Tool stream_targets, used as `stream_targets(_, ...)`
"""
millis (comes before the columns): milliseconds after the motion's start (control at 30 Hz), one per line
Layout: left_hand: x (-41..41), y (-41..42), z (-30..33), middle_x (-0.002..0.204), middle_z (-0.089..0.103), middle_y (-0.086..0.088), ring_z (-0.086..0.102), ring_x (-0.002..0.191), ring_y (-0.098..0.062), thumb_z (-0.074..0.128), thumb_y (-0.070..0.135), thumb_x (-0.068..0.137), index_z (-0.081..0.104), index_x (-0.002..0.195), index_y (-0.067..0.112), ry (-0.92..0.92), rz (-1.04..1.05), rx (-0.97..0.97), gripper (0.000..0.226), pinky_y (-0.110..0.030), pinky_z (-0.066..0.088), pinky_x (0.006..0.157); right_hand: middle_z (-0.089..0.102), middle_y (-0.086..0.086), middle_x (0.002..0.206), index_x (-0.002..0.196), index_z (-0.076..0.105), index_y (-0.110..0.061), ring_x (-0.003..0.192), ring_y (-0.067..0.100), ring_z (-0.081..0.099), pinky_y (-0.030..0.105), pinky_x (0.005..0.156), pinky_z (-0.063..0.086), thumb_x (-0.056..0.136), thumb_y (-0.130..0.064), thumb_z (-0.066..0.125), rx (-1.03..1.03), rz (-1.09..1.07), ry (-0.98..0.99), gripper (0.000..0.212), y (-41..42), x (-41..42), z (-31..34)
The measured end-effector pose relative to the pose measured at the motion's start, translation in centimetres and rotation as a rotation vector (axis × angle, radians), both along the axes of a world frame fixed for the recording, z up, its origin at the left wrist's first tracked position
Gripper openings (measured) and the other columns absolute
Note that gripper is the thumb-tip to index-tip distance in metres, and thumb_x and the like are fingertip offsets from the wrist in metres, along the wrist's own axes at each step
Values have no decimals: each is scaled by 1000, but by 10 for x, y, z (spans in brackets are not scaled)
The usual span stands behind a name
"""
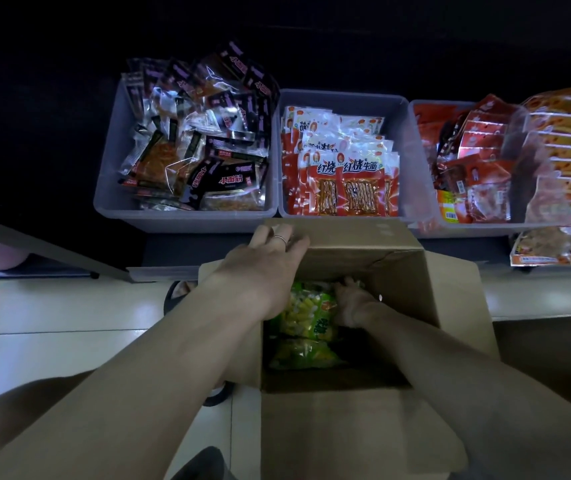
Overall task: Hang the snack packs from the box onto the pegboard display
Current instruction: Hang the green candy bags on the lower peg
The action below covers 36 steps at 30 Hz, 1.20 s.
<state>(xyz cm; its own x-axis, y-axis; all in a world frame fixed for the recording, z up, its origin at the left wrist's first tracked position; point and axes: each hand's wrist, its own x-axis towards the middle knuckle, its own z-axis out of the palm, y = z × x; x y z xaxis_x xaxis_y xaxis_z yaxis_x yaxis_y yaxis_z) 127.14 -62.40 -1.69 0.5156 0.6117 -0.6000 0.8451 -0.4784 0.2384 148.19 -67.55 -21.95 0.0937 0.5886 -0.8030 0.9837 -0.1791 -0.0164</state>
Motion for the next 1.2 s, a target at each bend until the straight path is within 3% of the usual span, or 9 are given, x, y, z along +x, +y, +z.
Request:
stream_targets(200,2,2,2,164,8,0,15,148,-27,61,7,97,9,164,29,3,2,-8,87,-44,46,106,46,23,150,155,23,-2,131,37,56,42,104,50,99,-1,46,124,65,-20,61,-7,-2,-1)
stream_targets(333,1,0,2,162,10,0,16,147,-27,60,8,97,10,163,30,3,3,-3,86,-42,46,101,40,21,158,159,29,-7,141,41,46,49,115,39,110,-19,34,183,208,-39,51,-14,-8,-6)
stream_targets(400,0,0,1,163,9,0,16,147,-27,60,10,98,9,163,31,-3,2,1,85,-41,45,100,29,20,164,163,21,-14,141,42,45,50,114,39,109,-18,37,185,260,1,56,-13,-11,-3)
stream_targets(500,0,0,0,163,9,0,16,147,-27,60,11,98,9,163,31,-3,0,1,85,-42,45,101,15,22,168,165,-1,-21,115,38,66,45,92,59,100,4,42,195,234,-25,81,-13,-17,4)
stream_targets(567,1,2,0,162,10,1,17,146,-27,61,10,98,9,164,30,-2,2,-2,86,-42,46,101,14,23,168,164,-7,-21,112,38,68,43,87,59,96,9,43,193,216,-18,90,-14,-19,6)
stream_targets(733,0,4,0,161,11,2,18,145,-26,62,9,97,11,163,31,-3,2,-18,87,-41,48,99,16,22,168,164,-14,-23,125,38,61,44,104,52,94,8,50,176,245,-7,99,-21,-18,19)
stream_targets(967,-3,-1,-7,161,8,3,16,144,-27,59,5,97,7,163,32,-17,-8,36,88,-37,46,95,56,17,144,163,10,-21,125,35,60,40,100,52,95,-6,55,95,21,58,83,-9,-12,13)
stream_targets(1133,-3,-5,-10,160,9,0,16,145,-28,58,1,96,7,162,30,-29,-16,89,89,-38,46,100,54,15,148,162,26,-21,133,32,56,40,109,48,104,-7,43,43,35,46,62,7,-17,16)
stream_targets(1200,-3,-5,-10,160,9,0,16,145,-28,58,1,95,7,163,30,-32,-17,93,90,-37,46,100,59,13,145,154,43,-20,130,30,59,40,110,48,104,-5,42,64,44,48,53,12,-20,13)
